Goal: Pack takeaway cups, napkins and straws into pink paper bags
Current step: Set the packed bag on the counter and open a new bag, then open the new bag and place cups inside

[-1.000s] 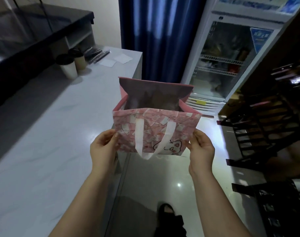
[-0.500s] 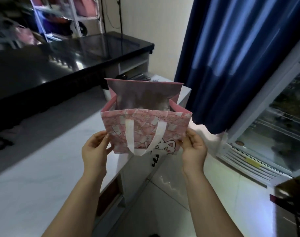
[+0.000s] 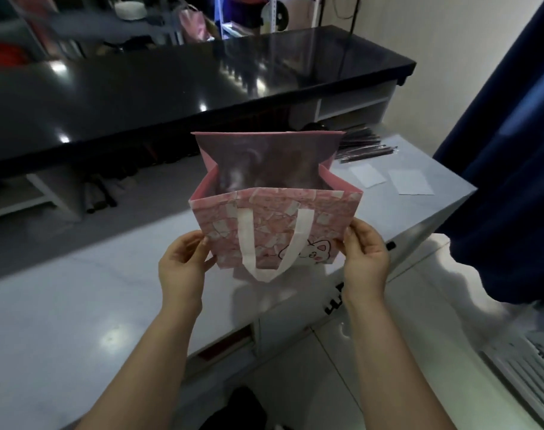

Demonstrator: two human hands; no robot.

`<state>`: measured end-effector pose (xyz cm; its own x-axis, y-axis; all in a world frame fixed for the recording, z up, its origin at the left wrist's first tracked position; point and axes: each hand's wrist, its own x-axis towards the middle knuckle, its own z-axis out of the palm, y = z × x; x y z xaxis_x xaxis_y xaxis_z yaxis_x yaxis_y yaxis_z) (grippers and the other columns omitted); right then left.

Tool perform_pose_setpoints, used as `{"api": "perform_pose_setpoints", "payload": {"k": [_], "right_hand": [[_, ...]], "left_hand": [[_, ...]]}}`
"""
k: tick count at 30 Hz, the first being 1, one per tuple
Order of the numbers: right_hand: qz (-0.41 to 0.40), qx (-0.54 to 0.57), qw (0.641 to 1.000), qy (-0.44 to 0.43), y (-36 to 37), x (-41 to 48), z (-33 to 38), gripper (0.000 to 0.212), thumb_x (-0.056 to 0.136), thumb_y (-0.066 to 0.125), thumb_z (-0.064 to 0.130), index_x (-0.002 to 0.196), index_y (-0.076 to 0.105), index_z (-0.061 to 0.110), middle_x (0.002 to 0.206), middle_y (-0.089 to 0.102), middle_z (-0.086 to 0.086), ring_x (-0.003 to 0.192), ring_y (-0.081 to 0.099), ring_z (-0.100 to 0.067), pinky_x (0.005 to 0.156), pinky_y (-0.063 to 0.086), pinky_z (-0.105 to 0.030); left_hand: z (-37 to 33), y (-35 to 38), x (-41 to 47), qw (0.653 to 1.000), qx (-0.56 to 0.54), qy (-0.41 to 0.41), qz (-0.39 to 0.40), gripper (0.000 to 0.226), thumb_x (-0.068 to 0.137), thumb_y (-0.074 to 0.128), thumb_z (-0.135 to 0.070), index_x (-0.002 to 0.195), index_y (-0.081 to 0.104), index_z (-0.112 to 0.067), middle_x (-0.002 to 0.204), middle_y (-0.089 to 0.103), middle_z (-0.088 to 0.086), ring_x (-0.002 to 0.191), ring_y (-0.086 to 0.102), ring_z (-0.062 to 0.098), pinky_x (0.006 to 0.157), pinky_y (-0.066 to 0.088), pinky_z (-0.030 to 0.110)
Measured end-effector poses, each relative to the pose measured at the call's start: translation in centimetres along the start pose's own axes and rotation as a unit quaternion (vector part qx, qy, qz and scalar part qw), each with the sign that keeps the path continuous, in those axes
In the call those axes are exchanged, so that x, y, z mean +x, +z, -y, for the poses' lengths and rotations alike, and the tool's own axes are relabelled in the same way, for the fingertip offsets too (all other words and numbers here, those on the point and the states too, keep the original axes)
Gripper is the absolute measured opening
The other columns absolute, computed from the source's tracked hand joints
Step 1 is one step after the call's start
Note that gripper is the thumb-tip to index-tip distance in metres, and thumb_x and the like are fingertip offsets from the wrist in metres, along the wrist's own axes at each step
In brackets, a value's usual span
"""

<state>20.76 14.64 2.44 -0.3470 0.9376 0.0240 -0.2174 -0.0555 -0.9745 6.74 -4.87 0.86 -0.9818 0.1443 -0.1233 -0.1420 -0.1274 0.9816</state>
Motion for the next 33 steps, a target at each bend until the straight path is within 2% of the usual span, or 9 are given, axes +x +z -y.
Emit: {"api": "perform_pose_setpoints", "payload": {"k": [8,14,20,22,24,27,29,31,33], "right_hand": [[0.103,-0.046,0.993,0.022,5.9,3.1,-2.7,0.027,0.094,0.06,0.005,0.096,0.069,0.03,0.098,0.072,0.0,0.093,0.069,-0.016,0.07,0.055,-0.02],[0.105,-0.055,0.992,0.034,8.1,4.8,-4.0,0.028,0.094,0.058,0.006,0.095,0.069,0.032,0.099,0.072,0.003,0.096,0.068,-0.016,0.074,0.054,-0.02],[0.102,-0.07,0.991,0.044,8.5,5.6,-4.5,0.035,0.097,0.05,0.001,0.101,0.067,0.031,0.1,0.073,0.008,0.1,0.067,-0.018,0.079,0.056,-0.026],[0.11,-0.08,0.99,0.03,8.4,5.6,-4.1,0.034,0.095,0.053,0.002,0.103,0.066,0.032,0.104,0.072,0.008,0.103,0.066,-0.017,0.084,0.056,-0.03],[0.111,-0.093,0.989,0.006,8.5,5.5,-3.6,0.031,0.092,0.061,0.008,0.102,0.066,0.037,0.105,0.07,0.011,0.104,0.065,-0.011,0.087,0.055,-0.032],[0.099,-0.121,0.987,-0.037,8.5,5.2,-2.3,0.032,0.089,0.067,0.015,0.104,0.062,0.043,0.106,0.067,0.017,0.103,0.061,-0.007,0.086,0.053,-0.026],[0.102,-0.133,0.984,-0.066,8.5,5.0,-1.1,0.038,0.088,0.068,0.014,0.106,0.06,0.046,0.11,0.065,0.018,0.107,0.059,-0.008,0.08,0.051,-0.016],[0.113,-0.143,0.979,-0.09,8.4,4.8,0.3,0.044,0.088,0.066,0.01,0.111,0.058,0.046,0.115,0.062,0.018,0.11,0.056,-0.003,0.076,0.048,-0.009],[0.12,-0.162,0.973,-0.112,8.4,4.7,1.8,0.045,0.089,0.066,0.009,0.12,0.057,0.041,0.12,0.059,0.017,0.109,0.053,0.005,0.08,0.049,-0.012]], "left_hand": [[0.0,-1.7,5.1,0.998,-0.004,-0.012,-0.054,0.014,0.092,0.065,-0.008,0.092,0.071,-0.02,0.091,0.073,0.001,0.087,0.071,0.016,0.081,0.06,0.042],[1.1,-2.4,6.6,0.998,-0.001,-0.015,-0.056,0.016,0.092,0.064,-0.005,0.092,0.071,-0.019,0.088,0.075,-0.001,0.084,0.072,0.016,0.076,0.061,0.039],[1.7,-2.7,6.6,0.996,0.071,0.037,-0.031,0.014,0.091,0.066,-0.01,0.097,0.07,-0.022,0.094,0.072,0.003,0.092,0.068,0.025,0.078,0.059,0.038],[1.4,-2.9,6.5,0.993,0.098,0.06,-0.023,0.017,0.089,0.068,-0.012,0.097,0.068,-0.028,0.093,0.072,-0.006,0.09,0.067,0.016,0.076,0.058,0.029],[0.8,-2.9,6.2,0.989,0.121,0.086,-0.015,0.023,0.087,0.071,-0.013,0.096,0.066,-0.034,0.091,0.071,-0.013,0.087,0.066,0.008,0.068,0.053,0.015],[-0.7,-3.0,5.9,0.985,0.128,0.114,0.001,0.025,0.086,0.072,-0.013,0.099,0.065,-0.034,0.094,0.071,-0.011,0.087,0.066,0.004,0.067,0.05,0.01],[-2.2,-2.8,5.9,0.98,0.135,0.144,0.009,0.025,0.087,0.072,-0.016,0.101,0.063,-0.035,0.096,0.07,-0.011,0.087,0.065,0.003,0.068,0.05,0.01],[-3.9,-2.4,6.1,0.974,0.143,0.177,0.013,0.022,0.089,0.07,-0.021,0.102,0.062,-0.037,0.096,0.069,-0.015,0.089,0.064,0.003,0.072,0.053,0.015],[-5.8,-1.7,6.4,0.961,0.163,0.222,0.017,0.018,0.09,0.068,-0.024,0.104,0.062,-0.035,0.097,0.067,-0.015,0.092,0.063,0.004,0.08,0.054,0.023]]}}
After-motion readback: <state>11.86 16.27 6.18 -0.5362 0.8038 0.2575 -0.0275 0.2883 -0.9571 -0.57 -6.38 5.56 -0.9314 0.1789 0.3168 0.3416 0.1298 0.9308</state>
